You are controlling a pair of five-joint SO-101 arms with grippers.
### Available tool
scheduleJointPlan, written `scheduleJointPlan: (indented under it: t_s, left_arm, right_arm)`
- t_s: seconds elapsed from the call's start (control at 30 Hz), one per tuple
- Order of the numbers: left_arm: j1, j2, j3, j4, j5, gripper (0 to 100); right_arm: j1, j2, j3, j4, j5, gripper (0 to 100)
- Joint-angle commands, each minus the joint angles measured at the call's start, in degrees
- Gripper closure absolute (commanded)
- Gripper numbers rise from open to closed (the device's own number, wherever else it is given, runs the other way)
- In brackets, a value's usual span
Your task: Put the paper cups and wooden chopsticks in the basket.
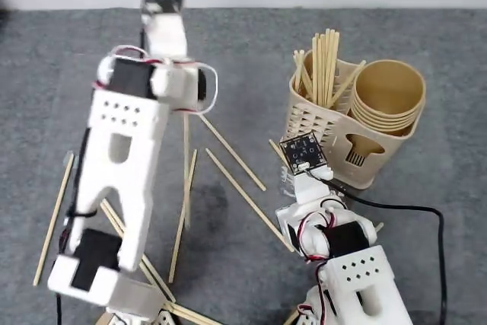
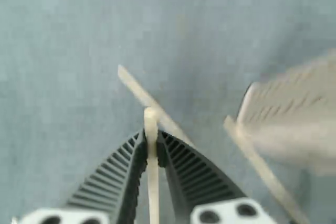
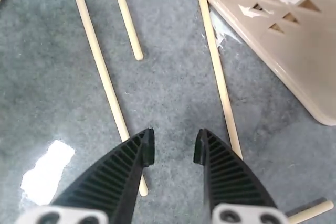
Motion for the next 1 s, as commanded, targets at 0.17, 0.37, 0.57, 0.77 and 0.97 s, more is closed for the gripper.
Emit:
scheduleJointPlan:
  t_s: [0.17, 0.37, 0.57, 0.77, 0.97]
  left_arm:
    - [4.84, -8.09, -10.33, -17.93, 9.32, 99]
    - [8.44, -9.23, -9.98, -31.21, 12.13, 99]
    - [11.96, -8.70, -9.89, -38.15, 12.04, 99]
    - [14.68, -8.70, -4.88, -44.22, 11.69, 99]
    - [15.12, -9.23, 7.60, -51.52, 7.21, 98]
  right_arm:
    - [-0.31, -1.27, -0.26, -1.10, 0.62, 85.5]
    - [-0.31, -1.19, -0.26, -1.10, 0.62, 85.5]
    - [-0.31, -1.19, -0.26, -1.10, 0.62, 85.5]
    - [-0.31, -1.19, -0.26, -1.10, 0.62, 85.5]
    - [-0.31, -1.19, -0.26, -1.10, 0.62, 85.5]
